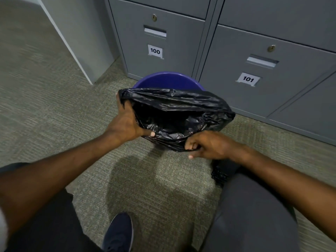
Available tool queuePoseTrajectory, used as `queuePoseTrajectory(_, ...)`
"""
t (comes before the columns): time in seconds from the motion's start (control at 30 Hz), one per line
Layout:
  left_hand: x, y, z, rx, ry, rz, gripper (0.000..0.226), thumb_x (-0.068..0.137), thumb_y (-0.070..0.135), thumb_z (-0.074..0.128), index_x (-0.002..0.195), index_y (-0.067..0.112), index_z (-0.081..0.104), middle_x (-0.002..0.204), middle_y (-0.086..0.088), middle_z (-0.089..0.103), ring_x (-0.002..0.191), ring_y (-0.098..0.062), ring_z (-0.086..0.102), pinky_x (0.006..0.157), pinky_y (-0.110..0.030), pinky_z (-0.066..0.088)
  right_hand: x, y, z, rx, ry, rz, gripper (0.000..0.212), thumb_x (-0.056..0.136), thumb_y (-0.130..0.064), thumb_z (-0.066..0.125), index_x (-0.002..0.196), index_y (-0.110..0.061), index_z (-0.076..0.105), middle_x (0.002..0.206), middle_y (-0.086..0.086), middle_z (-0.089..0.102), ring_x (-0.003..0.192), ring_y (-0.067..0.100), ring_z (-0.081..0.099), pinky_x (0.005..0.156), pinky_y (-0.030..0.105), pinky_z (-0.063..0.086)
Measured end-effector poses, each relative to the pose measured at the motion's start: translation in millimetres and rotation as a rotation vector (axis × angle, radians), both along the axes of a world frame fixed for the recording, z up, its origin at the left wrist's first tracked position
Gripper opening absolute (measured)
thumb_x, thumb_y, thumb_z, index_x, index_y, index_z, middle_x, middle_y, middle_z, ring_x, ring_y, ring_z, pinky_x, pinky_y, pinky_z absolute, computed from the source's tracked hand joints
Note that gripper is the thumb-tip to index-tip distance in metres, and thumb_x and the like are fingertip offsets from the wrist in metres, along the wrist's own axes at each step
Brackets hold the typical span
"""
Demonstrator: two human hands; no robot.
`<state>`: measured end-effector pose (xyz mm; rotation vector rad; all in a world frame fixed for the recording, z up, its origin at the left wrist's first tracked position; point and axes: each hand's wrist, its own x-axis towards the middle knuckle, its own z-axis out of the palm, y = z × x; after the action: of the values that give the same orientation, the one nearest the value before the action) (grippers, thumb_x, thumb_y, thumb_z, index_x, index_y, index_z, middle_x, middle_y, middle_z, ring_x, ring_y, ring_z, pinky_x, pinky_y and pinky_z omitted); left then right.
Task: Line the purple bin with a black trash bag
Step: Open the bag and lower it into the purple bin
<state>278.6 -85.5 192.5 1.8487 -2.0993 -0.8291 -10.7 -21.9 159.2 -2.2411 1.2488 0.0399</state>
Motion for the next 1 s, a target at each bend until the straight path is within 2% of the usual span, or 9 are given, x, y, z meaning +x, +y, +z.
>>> queuePoseTrajectory(0.07,7,-10,-3,0.037,0.021,0.030,0.153,0.055,0.035,0.099,0.162,0.020,-0.009,0.170,-0.012,-0.013,0.151,-0.038,0.032,0.120,-0.049,0.038,-9,-8,11,0.162,-0.212,-0.227,0.029,0.084,-0.051,0.073,0.099,-0.027,0.070,0.090,-0.013,0.075,0.082,-0.002,0.070,0.075,0.019,0.056)
queuePoseTrajectory(0.13,14,-19,-8,0.070,0.031,0.031,0.157,0.052,0.033,0.101,0.162,0.022,-0.011,0.170,-0.012,-0.011,0.153,-0.037,0.027,0.121,-0.047,0.038,-20,-18,18,0.141,-0.388,-0.494,0.028,0.085,-0.052,0.071,0.091,-0.025,0.071,0.083,-0.006,0.077,0.077,0.006,0.074,0.074,0.026,0.061)
queuePoseTrajectory(0.23,23,-30,-15,0.095,-0.038,0.007,0.156,0.051,0.028,0.101,0.161,0.022,-0.010,0.168,-0.014,-0.004,0.152,-0.038,0.027,0.109,-0.034,0.042,-35,-35,13,-0.029,-0.368,-0.796,0.020,0.093,-0.038,0.068,0.099,-0.019,0.069,0.092,0.002,0.075,0.089,0.020,0.073,0.086,0.044,0.061)
queuePoseTrajectory(0.37,36,-46,-20,0.080,-0.158,-0.081,0.149,0.054,0.028,0.100,0.161,0.014,-0.003,0.166,-0.021,0.002,0.147,-0.042,0.035,0.119,-0.043,0.036,-36,-58,7,-0.037,-0.488,-1.063,0.024,0.095,-0.024,0.065,0.117,-0.013,0.064,0.106,0.009,0.067,0.105,0.026,0.067,0.097,0.044,0.056)
queuePoseTrajectory(0.5,40,-69,-14,0.135,-0.288,-0.138,0.140,0.060,0.032,0.098,0.161,0.014,0.003,0.164,-0.022,0.014,0.145,-0.043,0.040,0.118,-0.045,0.040,-21,-83,5,-0.025,-0.551,-1.000,0.036,0.098,-0.017,0.060,0.133,-0.015,0.054,0.117,-0.003,0.057,0.110,0.017,0.058,0.084,0.027,0.054)
queuePoseTrajectory(0.57,38,-85,-6,0.170,-0.306,-0.217,0.134,0.062,0.029,0.097,0.161,0.013,0.008,0.161,-0.021,0.024,0.145,-0.039,0.040,0.119,-0.043,0.041,-13,-95,2,-0.038,-0.559,-1.026,0.034,0.098,-0.018,0.059,0.132,-0.014,0.052,0.117,0.000,0.058,0.110,0.020,0.059,0.084,0.031,0.054)
queuePoseTrajectory(0.7,45,-117,11,0.392,-0.095,-0.333,0.113,0.070,0.005,0.091,0.159,0.020,0.023,0.146,-0.008,0.054,0.134,-0.028,0.054,0.108,-0.044,0.052,-6,-116,-5,-0.107,-0.474,-1.054,0.028,0.098,-0.015,0.054,0.125,-0.011,0.049,0.112,0.006,0.058,0.107,0.028,0.060,0.088,0.044,0.054)
queuePoseTrajectory(0.8,53,-128,14,0.456,0.091,-0.303,0.105,0.073,0.002,0.088,0.157,0.025,0.029,0.144,-0.001,0.059,0.132,-0.023,0.058,0.103,-0.039,0.054,-2,-124,-12,-0.176,-0.466,-1.078,0.032,0.097,-0.012,0.054,0.128,-0.009,0.045,0.118,0.007,0.055,0.109,0.026,0.056,0.090,0.037,0.048)
queuePoseTrajectory(1.0,41,-141,8,0.405,0.194,-0.209,0.102,0.073,0.036,0.090,0.157,0.028,0.033,0.144,0.010,0.056,0.128,-0.015,0.056,0.106,-0.030,0.048,9,-114,-24,-0.725,-0.252,-0.754,0.016,0.093,-0.002,0.054,0.107,-0.008,0.057,0.114,0.010,0.055,0.101,0.023,0.053,0.091,0.037,0.047)
